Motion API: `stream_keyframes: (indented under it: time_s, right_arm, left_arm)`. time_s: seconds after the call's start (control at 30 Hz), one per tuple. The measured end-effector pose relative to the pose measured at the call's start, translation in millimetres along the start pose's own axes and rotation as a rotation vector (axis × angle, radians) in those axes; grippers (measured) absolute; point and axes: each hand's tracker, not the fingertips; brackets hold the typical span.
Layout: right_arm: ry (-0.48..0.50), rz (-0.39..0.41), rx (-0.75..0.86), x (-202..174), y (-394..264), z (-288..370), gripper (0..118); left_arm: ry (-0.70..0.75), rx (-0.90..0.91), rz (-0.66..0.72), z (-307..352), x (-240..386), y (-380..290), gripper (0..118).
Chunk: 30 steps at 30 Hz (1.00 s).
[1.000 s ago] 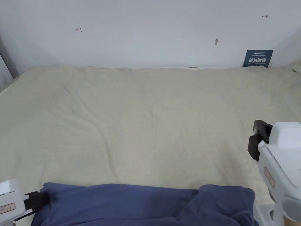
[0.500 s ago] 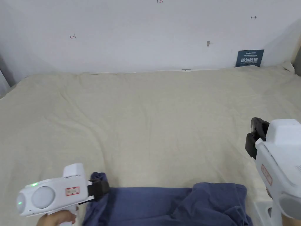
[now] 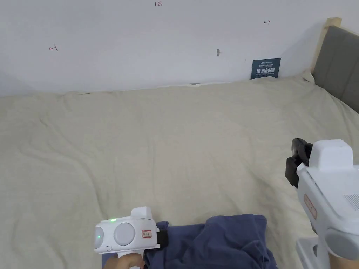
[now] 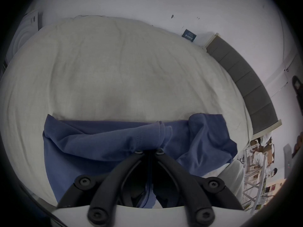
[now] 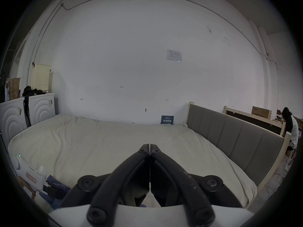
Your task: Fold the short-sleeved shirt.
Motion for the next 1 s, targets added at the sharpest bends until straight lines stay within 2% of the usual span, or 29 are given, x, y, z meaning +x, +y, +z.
stream_keyframes:
  time_s: [0.03,0.1,0.13,0.17,0.2,0.4,0.53,0.67,0.7,0.73,0.77,0.8,0.83,1.0]
  right_arm:
    - [-0.003,0.001,-0.001,2,0,0,2]
    - [-0.007,-0.001,-0.003,4,-1,0,2]
    - [-0.01,-0.001,-0.003,5,-2,0,2]
    - [-0.012,-0.002,-0.003,6,-2,0,2]
    - [-0.012,-0.002,-0.003,5,-2,1,2]
    - [-0.005,-0.001,0.002,1,-1,1,2]
    - [0.009,-0.001,0.01,-3,2,2,2]
    - [0.025,0.003,0.015,-9,4,2,2]
    - [0.028,0.002,0.017,-9,4,2,3]
    - [0.031,0.003,0.018,-12,6,3,3]
    - [0.035,0.004,0.017,-13,6,2,3]
    - [0.037,0.004,0.017,-13,6,2,3]
    - [0.038,0.004,0.017,-13,5,2,3]
    - [0.04,0.005,0.014,-15,5,3,3]
  left_arm:
    - [0.0,-0.002,-0.003,-1,0,0,20]
    - [-0.018,-0.008,0.005,2,1,0,84]
    - [-0.028,-0.007,0.006,5,3,0,109]
    - [-0.034,0.004,0.004,9,3,-1,118]
    - [-0.037,0.053,0.004,15,4,-1,118]
    - [0.013,0.189,-0.018,62,-3,5,115]
    - [0.113,0.336,-0.039,95,-16,-3,111]
    - [0.241,0.426,-0.07,106,-30,-15,102]
    - [0.266,0.437,-0.087,106,-34,-20,90]
    - [0.286,0.441,-0.103,104,-38,-24,72]
    - [0.29,0.429,-0.1,100,-41,-27,34]
    - [0.301,0.408,-0.102,91,-47,-27,9]
    - [0.302,0.382,-0.098,86,-51,-30,4]
    - [0.252,0.289,-0.107,49,-55,-46,0]
